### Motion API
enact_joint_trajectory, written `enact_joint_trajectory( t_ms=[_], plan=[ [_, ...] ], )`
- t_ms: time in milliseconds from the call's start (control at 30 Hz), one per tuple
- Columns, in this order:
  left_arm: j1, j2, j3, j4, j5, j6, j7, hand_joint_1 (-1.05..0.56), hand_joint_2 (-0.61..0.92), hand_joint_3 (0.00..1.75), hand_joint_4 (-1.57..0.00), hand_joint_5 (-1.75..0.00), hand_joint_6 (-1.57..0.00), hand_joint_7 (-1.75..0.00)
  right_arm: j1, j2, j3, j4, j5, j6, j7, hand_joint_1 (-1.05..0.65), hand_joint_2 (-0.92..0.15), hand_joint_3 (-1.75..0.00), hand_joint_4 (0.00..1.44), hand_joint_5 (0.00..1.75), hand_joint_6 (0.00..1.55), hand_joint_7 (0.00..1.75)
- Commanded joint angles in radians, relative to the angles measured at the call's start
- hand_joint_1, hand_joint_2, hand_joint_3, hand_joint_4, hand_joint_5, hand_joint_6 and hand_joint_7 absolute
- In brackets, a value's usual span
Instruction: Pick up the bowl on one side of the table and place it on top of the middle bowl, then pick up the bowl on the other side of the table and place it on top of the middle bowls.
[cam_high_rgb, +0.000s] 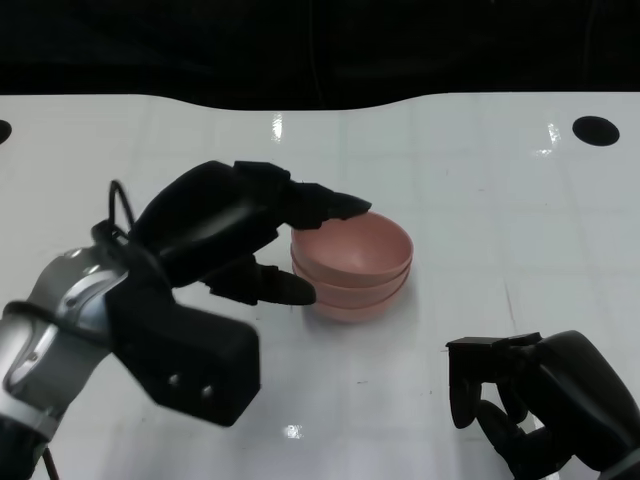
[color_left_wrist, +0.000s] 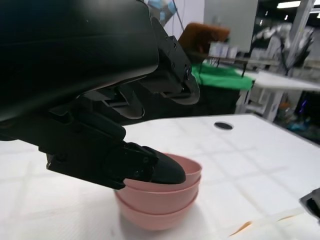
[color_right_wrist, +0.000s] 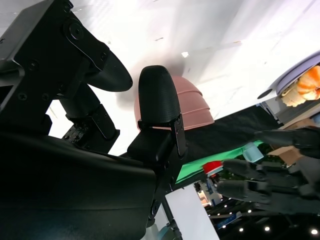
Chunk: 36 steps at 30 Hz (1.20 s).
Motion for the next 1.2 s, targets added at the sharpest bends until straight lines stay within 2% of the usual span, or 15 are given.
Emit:
enact_joint_trajectory(
  t_ms=[33,67,133,200,233,333,433,500,633,700,833,967,1033,1133,1200],
  plan=[
    [0.096,0.009,0.076,0.009,-0.144,-0.055,0.016,-0.34,0.92,0.15,-0.67,-0.84,-0.79,-0.2,0.004,-0.013,-0.011,0.004,0.02,-0.005,0.002,-0.06,-0.13,-1.6,1.0,1.75,0.84,1.58],
    [0.12,0.007,0.093,0.009,-0.183,-0.067,0.013,-0.3,0.92,0.15,-0.67,-0.97,-0.83,-0.23,0.004,-0.012,-0.012,0.004,0.023,-0.006,0.002,-0.05,-0.13,-1.6,1.0,1.75,0.84,1.58],
    [0.195,0.005,0.123,-0.002,-0.287,-0.085,-0.016,-0.25,0.92,0.19,-0.66,-1.11,-0.9,-0.27,0.005,-0.014,-0.014,0.003,0.026,-0.003,0.008,-0.04,-0.14,-1.6,1.0,1.75,0.85,1.57],
    [0.249,0.001,0.144,-0.017,-0.35,-0.095,-0.031,-0.19,0.92,0.24,-0.65,-1.15,-0.94,-0.3,0.006,-0.015,-0.017,0.002,0.031,-0.001,0.013,-0.04,-0.14,-1.6,1.0,1.75,0.85,1.57],
    [0.27,-0.004,0.153,-0.027,-0.371,-0.097,-0.033,-0.16,0.9,0.31,-0.64,-1.18,-0.93,-0.36,0.006,-0.016,-0.018,0.006,0.034,-0.007,0.012,-0.04,-0.14,-1.6,1.0,1.75,0.85,1.57],
    [0.311,-0.019,0.177,-0.031,-0.431,-0.12,-0.045,-0.08,0.69,0.76,-0.66,-1.19,-0.86,-0.56,0.008,-0.017,-0.019,0.004,0.04,-0.007,0.015,-0.04,-0.14,-1.6,1.0,1.75,0.84,1.57],
    [0.34,-0.025,0.194,-0.039,-0.475,-0.12,-0.066,-0.06,0.63,0.93,-0.69,-1.19,-0.87,-0.63,0.008,-0.016,-0.02,0.002,0.041,-0.005,0.018,-0.04,-0.14,-1.6,0.99,1.75,0.85,1.56],
    [0.365,-0.025,0.205,-0.05,-0.508,-0.114,-0.086,-0.07,0.6,1.02,-0.73,-1.3,-0.9,-0.68,0.007,-0.016,-0.02,0.003,0.039,-0.009,0.015,-0.03,-0.14,-1.59,0.99,1.75,0.85,1.56],
    [0.405,-0.04,0.223,-0.056,-0.555,-0.109,-0.106,-0.06,0.44,1.34,-0.85,-1.5,-0.88,-1.13,0.005,-0.016,-0.019,0.005,0.038,-0.013,0.014,-0.03,-0.14,-1.6,0.99,1.75,0.85,1.55],
    [0.429,-0.048,0.229,-0.074,-0.563,-0.081,-0.111,-0.07,0.39,1.42,-0.86,-1.59,-0.87,-1.28,0.003,-0.016,-0.018,0.007,0.037,-0.011,0.015,-0.03,-0.14,-1.59,0.99,1.75,0.85,1.55],
    [0.493,-0.061,0.24,-0.162,-0.583,0.042,-0.115,-0.1,0.39,1.44,-0.9,-1.69,-0.86,-1.46,0.004,-0.013,-0.017,0.006,0.033,-0.004,0.016,-0.05,-0.15,-1.59,0.98,1.75,0.84,1.55],
    [0.526,-0.07,0.254,-0.216,-0.597,0.107,-0.121,-0.1,0.39,1.44,-0.9,-1.71,-0.85,-1.49,0.006,-0.012,-0.018,0.002,0.038,-0.002,0.019,-0.05,-0.15,-1.59,0.98,1.75,0.85,1.55],
    [0.568,-0.076,0.265,-0.276,-0.618,0.183,-0.117,-0.11,0.53,1.17,-0.88,-1.74,-0.76,-1.63,0.007,-0.01,-0.02,-0.004,0.044,0.001,0.022,-0.04,-0.15,-1.59,0.99,1.75,0.85,1.56],
    [0.594,-0.094,0.274,-0.32,-0.648,0.25,-0.117,-0.08,0.58,1.07,-0.84,-1.75,-0.72,-1.66,0.005,-0.01,-0.02,-0.002,0.044,0.002,0.024,-0.06,-0.15,-1.59,0.99,1.75,0.84,1.56],
    [0.597,-0.116,0.28,-0.314,-0.662,0.26,-0.117,-0.09,0.59,1.06,-0.84,-1.75,-0.71,-1.66,0.006,-0.009,-0.021,-0.003,0.047,0.004,0.026,-0.06,-0.15,-1.59,0.99,1.75,0.84,1.56]
  ],
)
